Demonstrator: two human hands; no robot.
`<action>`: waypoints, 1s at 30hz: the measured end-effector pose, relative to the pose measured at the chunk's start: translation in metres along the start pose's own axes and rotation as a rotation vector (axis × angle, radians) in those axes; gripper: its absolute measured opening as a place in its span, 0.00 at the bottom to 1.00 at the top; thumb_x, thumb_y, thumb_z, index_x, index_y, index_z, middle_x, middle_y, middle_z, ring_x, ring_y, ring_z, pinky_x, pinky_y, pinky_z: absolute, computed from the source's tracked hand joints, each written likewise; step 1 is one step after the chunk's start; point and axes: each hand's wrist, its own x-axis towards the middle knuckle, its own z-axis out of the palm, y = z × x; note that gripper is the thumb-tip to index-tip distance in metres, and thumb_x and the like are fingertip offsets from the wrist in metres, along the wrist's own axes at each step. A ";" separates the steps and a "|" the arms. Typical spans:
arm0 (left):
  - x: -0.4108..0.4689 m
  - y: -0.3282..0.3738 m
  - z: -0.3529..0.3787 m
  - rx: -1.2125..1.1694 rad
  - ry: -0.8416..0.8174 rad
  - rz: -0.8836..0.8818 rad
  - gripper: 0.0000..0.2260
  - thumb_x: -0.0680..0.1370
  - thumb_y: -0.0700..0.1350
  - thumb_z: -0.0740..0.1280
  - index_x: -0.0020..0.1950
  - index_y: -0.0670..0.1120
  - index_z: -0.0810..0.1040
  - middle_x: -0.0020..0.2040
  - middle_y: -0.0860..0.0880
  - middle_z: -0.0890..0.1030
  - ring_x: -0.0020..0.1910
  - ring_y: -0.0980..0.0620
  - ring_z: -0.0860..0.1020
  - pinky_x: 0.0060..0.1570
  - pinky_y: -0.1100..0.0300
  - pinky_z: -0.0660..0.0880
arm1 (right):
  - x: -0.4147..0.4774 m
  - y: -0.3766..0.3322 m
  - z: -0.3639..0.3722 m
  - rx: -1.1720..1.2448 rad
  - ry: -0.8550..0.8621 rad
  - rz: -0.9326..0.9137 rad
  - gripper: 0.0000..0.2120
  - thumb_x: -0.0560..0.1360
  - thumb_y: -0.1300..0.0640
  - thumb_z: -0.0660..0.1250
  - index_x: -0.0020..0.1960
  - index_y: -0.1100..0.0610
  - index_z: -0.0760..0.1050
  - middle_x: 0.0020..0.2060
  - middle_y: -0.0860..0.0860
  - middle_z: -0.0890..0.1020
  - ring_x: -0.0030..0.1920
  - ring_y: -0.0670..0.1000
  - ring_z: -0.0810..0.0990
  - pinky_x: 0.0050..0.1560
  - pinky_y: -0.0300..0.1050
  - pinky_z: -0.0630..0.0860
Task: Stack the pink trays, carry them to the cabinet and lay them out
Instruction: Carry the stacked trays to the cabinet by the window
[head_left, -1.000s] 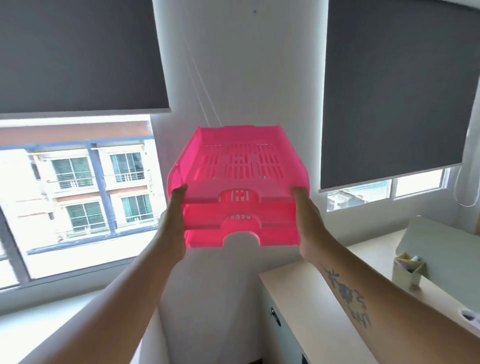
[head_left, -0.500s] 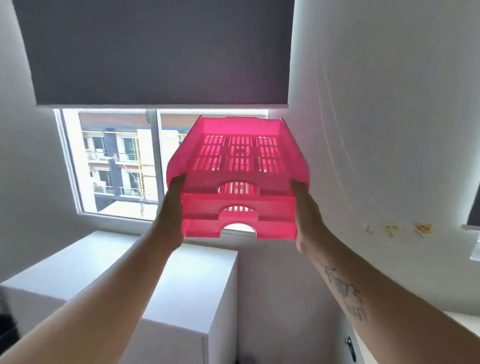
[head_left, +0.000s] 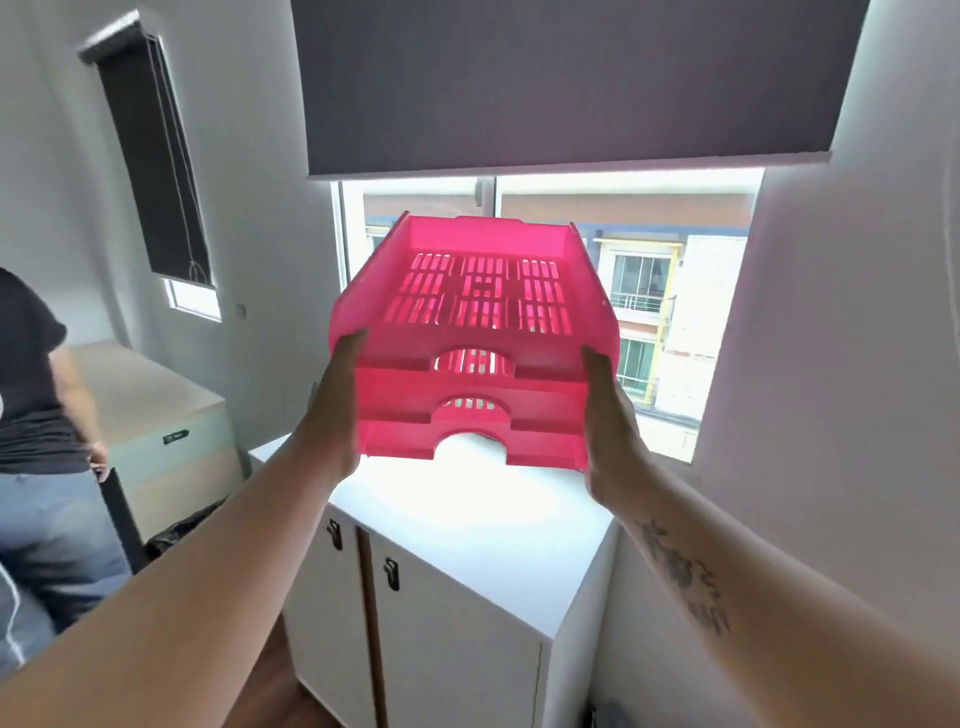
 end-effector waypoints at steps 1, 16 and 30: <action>0.008 -0.004 -0.011 -0.001 0.002 -0.010 0.18 0.79 0.63 0.58 0.49 0.55 0.83 0.42 0.48 0.88 0.43 0.44 0.87 0.43 0.49 0.81 | 0.004 0.009 0.010 0.003 0.002 0.003 0.23 0.77 0.36 0.59 0.64 0.48 0.78 0.54 0.55 0.86 0.52 0.61 0.86 0.49 0.60 0.83; 0.179 -0.069 -0.111 -0.025 -0.066 -0.220 0.21 0.75 0.64 0.62 0.58 0.52 0.81 0.50 0.41 0.86 0.46 0.37 0.85 0.46 0.35 0.81 | 0.102 0.127 0.123 -0.019 0.266 0.028 0.21 0.75 0.38 0.59 0.61 0.47 0.79 0.52 0.55 0.87 0.52 0.60 0.86 0.49 0.61 0.83; 0.262 -0.169 -0.149 -0.002 -0.168 -0.378 0.21 0.77 0.62 0.62 0.65 0.53 0.78 0.55 0.41 0.85 0.53 0.38 0.83 0.49 0.41 0.80 | 0.129 0.235 0.141 -0.084 0.439 0.050 0.19 0.75 0.38 0.59 0.61 0.42 0.77 0.49 0.50 0.87 0.48 0.52 0.87 0.46 0.53 0.84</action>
